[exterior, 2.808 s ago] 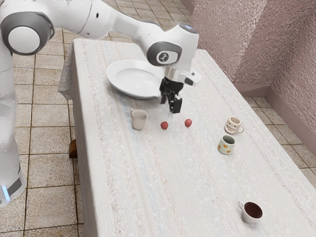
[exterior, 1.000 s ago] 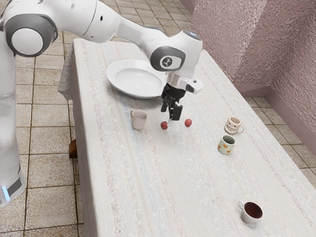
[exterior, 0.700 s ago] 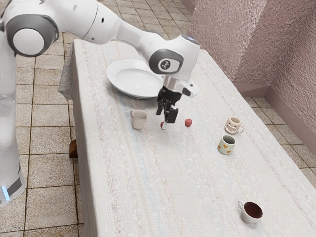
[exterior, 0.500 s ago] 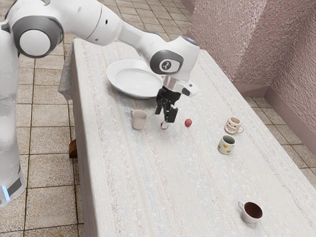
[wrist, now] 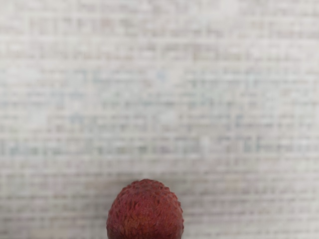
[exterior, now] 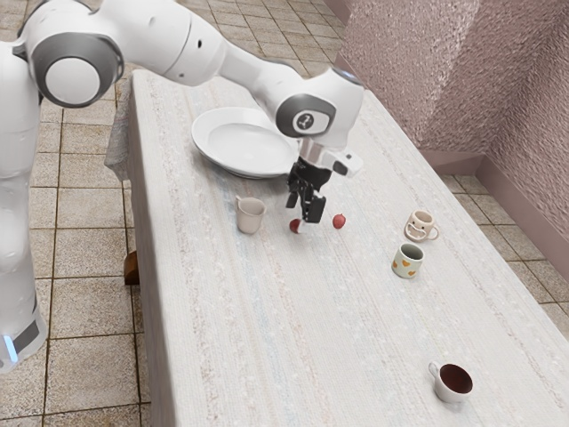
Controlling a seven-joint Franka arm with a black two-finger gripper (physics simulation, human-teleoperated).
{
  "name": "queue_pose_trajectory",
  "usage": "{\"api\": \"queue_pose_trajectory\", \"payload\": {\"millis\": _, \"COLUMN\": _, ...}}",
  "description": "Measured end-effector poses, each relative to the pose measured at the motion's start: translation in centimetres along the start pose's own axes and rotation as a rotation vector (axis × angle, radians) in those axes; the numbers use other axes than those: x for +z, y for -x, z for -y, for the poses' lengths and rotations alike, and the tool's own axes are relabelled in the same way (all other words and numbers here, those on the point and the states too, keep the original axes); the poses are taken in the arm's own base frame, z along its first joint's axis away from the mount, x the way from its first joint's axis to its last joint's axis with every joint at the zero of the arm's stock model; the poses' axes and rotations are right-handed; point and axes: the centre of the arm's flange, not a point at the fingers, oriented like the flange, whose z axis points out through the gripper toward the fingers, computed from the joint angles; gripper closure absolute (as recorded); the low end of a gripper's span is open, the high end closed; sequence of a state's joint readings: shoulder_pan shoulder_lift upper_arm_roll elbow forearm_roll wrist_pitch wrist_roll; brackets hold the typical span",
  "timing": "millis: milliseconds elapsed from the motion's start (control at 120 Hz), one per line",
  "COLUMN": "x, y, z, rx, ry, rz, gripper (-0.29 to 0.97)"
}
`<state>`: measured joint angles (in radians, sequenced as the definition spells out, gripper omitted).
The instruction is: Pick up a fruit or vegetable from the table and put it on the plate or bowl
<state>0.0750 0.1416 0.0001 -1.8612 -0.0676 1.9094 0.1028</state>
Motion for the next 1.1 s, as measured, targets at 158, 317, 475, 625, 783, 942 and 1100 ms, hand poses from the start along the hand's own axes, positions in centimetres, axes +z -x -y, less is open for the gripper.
{"api": "queue_pose_trajectory", "payload": {"millis": 158, "x": 0.6, "y": -0.2, "z": 0.3, "rx": -0.001, "ry": 0.001, "rz": 0.008, "gripper": 0.0}}
{"api": "queue_pose_trajectory", "payload": {"millis": 317, "x": 0.9, "y": -0.3, "z": 0.4, "rx": 0.003, "ry": 0.001, "rz": 0.013, "gripper": 0.0}}
{"api": "queue_pose_trajectory", "payload": {"millis": 475, "x": 1.1, "y": -0.3, "z": 0.3, "rx": 0.006, "ry": 0.001, "rz": 0.017, "gripper": 0.0}}
{"api": "queue_pose_trajectory", "payload": {"millis": 625, "x": 1.3, "y": -0.4, "z": 0.3, "rx": 0.008, "ry": 0.002, "rz": 0.02, "gripper": 0.0}}
{"api": "queue_pose_trajectory", "payload": {"millis": 783, "x": 1.6, "y": -0.4, "z": 0.1, "rx": 0.012, "ry": 0.004, "rz": 0.024, "gripper": 0.0}}
{"api": "queue_pose_trajectory", "payload": {"millis": 942, "x": 1.9, "y": -0.6, "z": -0.1, "rx": 0.015, "ry": 0.005, "rz": 0.028, "gripper": 0.0}}
{"api": "queue_pose_trajectory", "payload": {"millis": 1100, "x": 2.0, "y": -0.7, "z": -0.3, "rx": 0.019, "ry": 0.005, "rz": 0.026, "gripper": 0.0}}
